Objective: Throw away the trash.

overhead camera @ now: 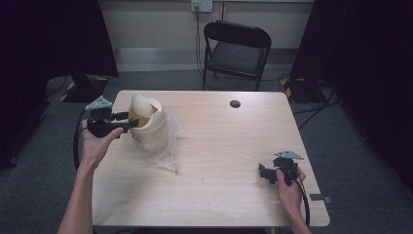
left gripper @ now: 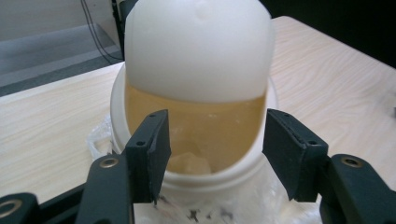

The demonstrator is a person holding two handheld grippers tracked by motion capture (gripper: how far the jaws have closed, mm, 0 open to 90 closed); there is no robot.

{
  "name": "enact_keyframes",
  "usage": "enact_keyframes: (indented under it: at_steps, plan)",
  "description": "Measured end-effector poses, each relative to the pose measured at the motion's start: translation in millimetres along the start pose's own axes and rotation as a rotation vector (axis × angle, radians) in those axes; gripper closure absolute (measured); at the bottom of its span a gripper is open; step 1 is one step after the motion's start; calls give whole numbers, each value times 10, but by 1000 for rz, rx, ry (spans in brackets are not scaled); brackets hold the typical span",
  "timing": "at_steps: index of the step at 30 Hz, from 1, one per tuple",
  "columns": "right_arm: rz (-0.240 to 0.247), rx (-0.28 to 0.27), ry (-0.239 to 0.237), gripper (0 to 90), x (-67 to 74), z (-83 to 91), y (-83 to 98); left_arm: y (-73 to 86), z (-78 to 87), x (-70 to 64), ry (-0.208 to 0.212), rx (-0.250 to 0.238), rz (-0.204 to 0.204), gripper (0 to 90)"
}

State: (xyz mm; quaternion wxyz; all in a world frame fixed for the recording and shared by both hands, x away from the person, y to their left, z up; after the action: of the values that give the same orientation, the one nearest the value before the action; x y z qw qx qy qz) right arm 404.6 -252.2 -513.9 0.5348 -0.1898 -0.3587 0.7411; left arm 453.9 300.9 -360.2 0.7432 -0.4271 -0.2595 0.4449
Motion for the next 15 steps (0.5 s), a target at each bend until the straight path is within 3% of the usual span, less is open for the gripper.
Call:
enact_keyframes:
  at_steps: [3,11,13,15]
  plan:
    - [1,1,-3,119,-2,-1,-1,41,66,-10,-14,6,8,363]
    - [4,1,-6,117,-7,-2,-3,147,199,-90,-45,18,-17,225]
    - [5,1,-6,117,-7,-3,-3,203,221,-87,-67,32,4,182]
    - [5,1,-6,117,-7,-3,-3,270,262,-95,-49,20,24,165]
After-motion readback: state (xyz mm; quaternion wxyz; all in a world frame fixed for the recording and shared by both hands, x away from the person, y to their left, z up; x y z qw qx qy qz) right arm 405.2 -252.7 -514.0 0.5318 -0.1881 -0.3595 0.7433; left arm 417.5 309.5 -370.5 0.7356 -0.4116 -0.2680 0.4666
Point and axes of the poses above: each handheld gripper's, and its own axes: z roughly backward along the jaws, y roughly out of its underside, x roughly to its left, the point moved 2 cm from there along -z, roughly forward along the jaws, and after that the axes turned 10 degrees about -y, right-handed, at the moved point
